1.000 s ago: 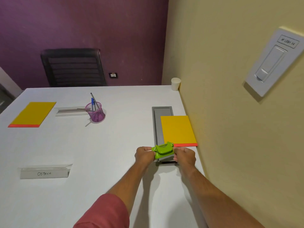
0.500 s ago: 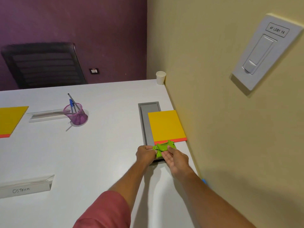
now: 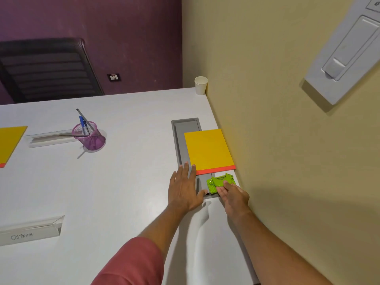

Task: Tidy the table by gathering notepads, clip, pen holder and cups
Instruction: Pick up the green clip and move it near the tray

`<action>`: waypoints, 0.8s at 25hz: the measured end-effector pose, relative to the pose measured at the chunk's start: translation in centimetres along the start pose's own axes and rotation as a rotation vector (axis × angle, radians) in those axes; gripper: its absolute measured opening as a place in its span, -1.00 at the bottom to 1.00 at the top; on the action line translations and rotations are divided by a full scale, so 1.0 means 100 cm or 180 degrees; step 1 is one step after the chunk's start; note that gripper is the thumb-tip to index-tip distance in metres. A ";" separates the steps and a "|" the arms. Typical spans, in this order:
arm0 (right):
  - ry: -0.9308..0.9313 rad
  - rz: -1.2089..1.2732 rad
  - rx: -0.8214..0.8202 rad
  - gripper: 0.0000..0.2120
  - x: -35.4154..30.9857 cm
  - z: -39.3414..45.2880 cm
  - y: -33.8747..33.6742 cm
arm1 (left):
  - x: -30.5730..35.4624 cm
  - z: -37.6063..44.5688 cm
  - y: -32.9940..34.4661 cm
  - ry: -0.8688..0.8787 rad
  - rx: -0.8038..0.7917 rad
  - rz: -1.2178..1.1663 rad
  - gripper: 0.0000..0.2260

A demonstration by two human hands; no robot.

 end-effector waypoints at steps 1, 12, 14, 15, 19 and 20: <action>0.0004 0.0009 0.0029 -0.43 -0.002 0.003 -0.002 | -0.001 0.001 0.002 0.0031 -0.0038 0.0114 -0.18; 0.0200 0.0015 0.0241 -0.58 -0.006 0.021 -0.010 | -0.017 -0.001 0.020 -0.0063 -0.0276 0.0292 -0.19; 0.0234 0.0015 0.0249 -0.60 -0.006 0.020 -0.009 | -0.017 -0.001 0.021 -0.0073 -0.0285 0.0272 -0.19; 0.0246 0.0018 0.0269 -0.61 -0.006 0.020 -0.009 | -0.017 -0.001 0.021 -0.0071 -0.0292 0.0268 -0.19; 0.0285 -0.0025 0.0339 -0.62 -0.006 0.019 -0.010 | -0.016 -0.001 0.018 -0.0095 -0.0279 0.0240 -0.18; 0.0278 -0.0066 0.0353 -0.63 -0.007 0.019 -0.010 | -0.016 -0.002 0.018 -0.0105 -0.0280 0.0241 -0.18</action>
Point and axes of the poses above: each hand's wrist, its own z-axis towards the middle knuckle, its own y-axis out of the palm, x = y × z, the point moved 7 cm from there along z, towards the middle knuckle, and after that the axes turned 14 degrees about y, right-handed, at the moved point
